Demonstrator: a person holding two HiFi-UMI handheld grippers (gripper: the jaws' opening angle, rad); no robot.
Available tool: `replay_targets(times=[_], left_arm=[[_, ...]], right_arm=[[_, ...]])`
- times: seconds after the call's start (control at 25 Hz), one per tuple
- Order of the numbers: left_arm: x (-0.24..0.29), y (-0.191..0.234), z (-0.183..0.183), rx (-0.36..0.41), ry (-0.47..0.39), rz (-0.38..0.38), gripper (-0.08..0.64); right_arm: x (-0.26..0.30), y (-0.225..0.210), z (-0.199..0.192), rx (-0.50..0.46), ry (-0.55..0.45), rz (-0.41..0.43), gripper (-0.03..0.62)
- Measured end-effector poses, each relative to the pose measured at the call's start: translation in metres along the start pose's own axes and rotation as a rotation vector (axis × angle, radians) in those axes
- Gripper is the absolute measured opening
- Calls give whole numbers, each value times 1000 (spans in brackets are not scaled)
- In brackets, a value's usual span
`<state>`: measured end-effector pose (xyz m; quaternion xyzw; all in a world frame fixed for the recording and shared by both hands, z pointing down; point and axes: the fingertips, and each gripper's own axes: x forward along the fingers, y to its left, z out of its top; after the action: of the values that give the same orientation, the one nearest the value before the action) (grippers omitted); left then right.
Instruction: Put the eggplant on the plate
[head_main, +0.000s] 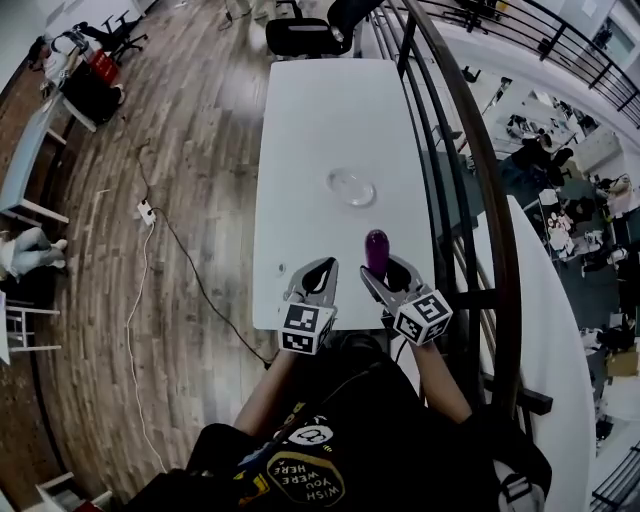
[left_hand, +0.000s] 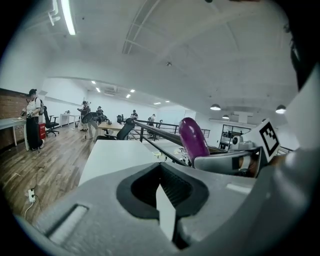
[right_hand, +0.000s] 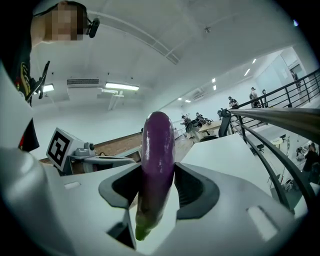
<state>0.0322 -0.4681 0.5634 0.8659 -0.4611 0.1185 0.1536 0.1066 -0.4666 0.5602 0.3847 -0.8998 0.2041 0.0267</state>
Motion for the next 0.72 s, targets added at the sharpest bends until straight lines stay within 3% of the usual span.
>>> replay_targets(times=[0.24, 0.72], left_arm=[[23, 32, -11, -51, 53, 0, 6], [120, 108, -34, -96, 137, -47, 6]], right_arm=[[38, -61, -11, -16, 90, -72, 201], [145, -149, -34, -176, 327, -115, 201]])
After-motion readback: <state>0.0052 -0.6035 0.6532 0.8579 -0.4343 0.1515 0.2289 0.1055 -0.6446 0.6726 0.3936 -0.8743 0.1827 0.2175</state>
